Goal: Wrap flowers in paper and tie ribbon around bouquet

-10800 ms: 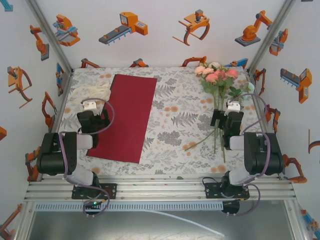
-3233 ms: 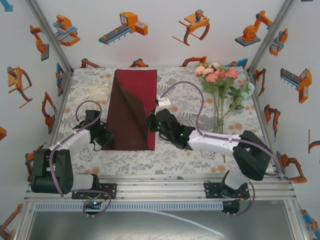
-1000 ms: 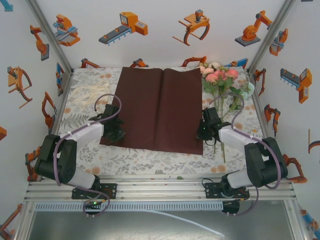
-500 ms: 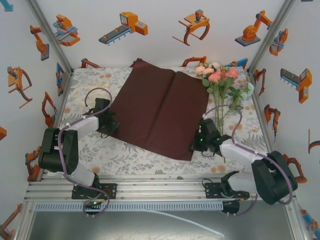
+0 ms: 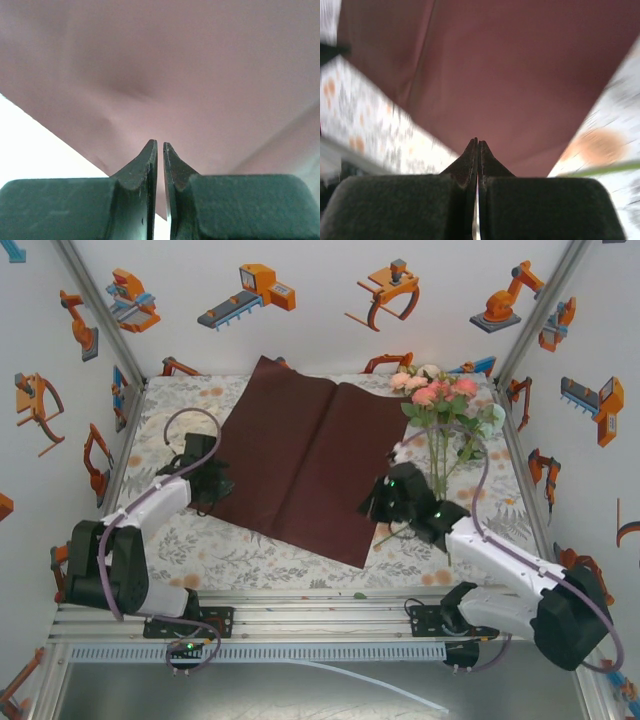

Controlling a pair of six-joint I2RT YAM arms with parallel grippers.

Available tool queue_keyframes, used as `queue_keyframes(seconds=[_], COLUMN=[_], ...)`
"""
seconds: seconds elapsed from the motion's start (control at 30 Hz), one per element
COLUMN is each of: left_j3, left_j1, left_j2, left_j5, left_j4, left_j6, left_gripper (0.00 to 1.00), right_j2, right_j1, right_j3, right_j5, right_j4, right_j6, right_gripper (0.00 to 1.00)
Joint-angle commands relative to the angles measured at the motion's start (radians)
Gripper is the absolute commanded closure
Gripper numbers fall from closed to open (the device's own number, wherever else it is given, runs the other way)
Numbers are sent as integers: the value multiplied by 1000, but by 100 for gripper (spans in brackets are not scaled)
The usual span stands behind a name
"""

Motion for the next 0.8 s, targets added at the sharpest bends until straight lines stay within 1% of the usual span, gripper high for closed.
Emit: queue_keyframes(seconds=[0.0, 0.07, 0.17, 0.27, 0.37, 0.53, 0.77], left_j3=[-53, -73, -76, -65, -45, -8, 5], left_j1=[-62, -71, -71, -71, -69, -41, 37], left_j2=[-39, -40, -20, 11, 50, 122, 184], left_j5=[-10, 0, -5, 4, 12, 6, 38], left_j4=[-47, -28, -25, -27, -31, -47, -27], left_j6=[-75, -91, -80, -65, -41, 2, 34], left_gripper=[87, 93, 100, 100, 100, 100, 100], right_j2=[117, 215, 372, 496, 576, 651, 660], right_j1=[-112, -152, -204, -230, -236, -237, -237], right_j3=[78, 136, 233, 311, 348, 360, 278], right_j5=[126, 135, 95, 66, 66, 31, 9], right_j4=[-15, 8, 26, 22, 35, 45, 69], right_j6=[-162, -224, -271, -288, -289, -268, -219], right_gripper=[100, 100, 100, 100, 100, 100, 100])
